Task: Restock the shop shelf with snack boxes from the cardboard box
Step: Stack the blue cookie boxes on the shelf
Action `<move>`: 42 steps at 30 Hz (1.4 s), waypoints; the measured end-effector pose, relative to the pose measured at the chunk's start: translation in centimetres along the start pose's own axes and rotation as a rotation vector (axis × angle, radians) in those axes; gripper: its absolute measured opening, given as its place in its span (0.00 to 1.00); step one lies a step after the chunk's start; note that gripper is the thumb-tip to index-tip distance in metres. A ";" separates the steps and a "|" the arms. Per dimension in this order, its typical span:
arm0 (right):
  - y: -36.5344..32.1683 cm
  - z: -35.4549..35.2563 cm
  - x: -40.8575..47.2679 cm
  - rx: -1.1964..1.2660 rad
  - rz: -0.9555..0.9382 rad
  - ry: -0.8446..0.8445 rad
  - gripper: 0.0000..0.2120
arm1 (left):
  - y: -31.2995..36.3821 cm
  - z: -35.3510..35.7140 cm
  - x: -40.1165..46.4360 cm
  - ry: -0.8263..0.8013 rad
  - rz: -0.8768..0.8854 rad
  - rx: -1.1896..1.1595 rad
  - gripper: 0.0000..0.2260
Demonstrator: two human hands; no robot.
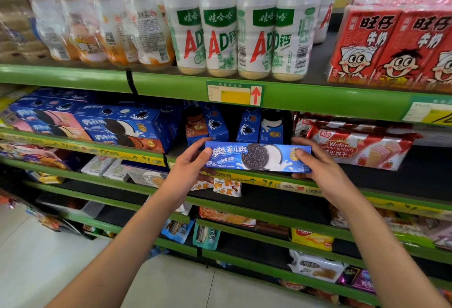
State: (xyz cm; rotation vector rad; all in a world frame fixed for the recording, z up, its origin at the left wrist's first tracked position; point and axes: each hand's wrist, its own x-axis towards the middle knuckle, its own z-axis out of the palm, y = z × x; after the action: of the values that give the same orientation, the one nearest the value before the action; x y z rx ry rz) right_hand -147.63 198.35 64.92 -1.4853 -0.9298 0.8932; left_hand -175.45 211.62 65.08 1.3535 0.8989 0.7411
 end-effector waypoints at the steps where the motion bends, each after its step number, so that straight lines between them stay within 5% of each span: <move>1: 0.1 0.0 0.0 0.008 0.001 -0.002 0.13 | 0.0 0.0 0.0 0.001 -0.001 0.004 0.20; 10: 0.2 0.0 0.2 0.040 0.013 -0.016 0.18 | -0.3 -0.2 -0.3 -0.019 0.023 0.040 0.28; 28: 0.0 -0.1 0.1 0.043 0.049 -0.041 0.19 | -0.3 -0.3 -0.2 -0.028 0.006 0.000 0.22; 32: 0.3 -0.3 0.1 0.024 0.039 -0.064 0.19 | -0.5 -0.3 -0.1 -0.021 0.006 0.012 0.32; 38: 0.8 -1.2 0.1 0.025 -0.029 -0.098 0.35 | -0.1 -1.0 -0.1 -0.055 0.040 0.039 0.25; 42: 0.4 -1.6 -0.2 -0.051 -0.037 -0.151 0.37 | -1.1 -1.8 -0.2 -0.131 0.055 0.077 0.36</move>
State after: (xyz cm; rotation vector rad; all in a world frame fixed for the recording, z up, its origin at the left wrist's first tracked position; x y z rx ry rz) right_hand -146.21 197.51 64.69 -1.4544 -1.0947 0.9712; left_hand -177.16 212.16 64.04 1.4828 0.7958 0.6567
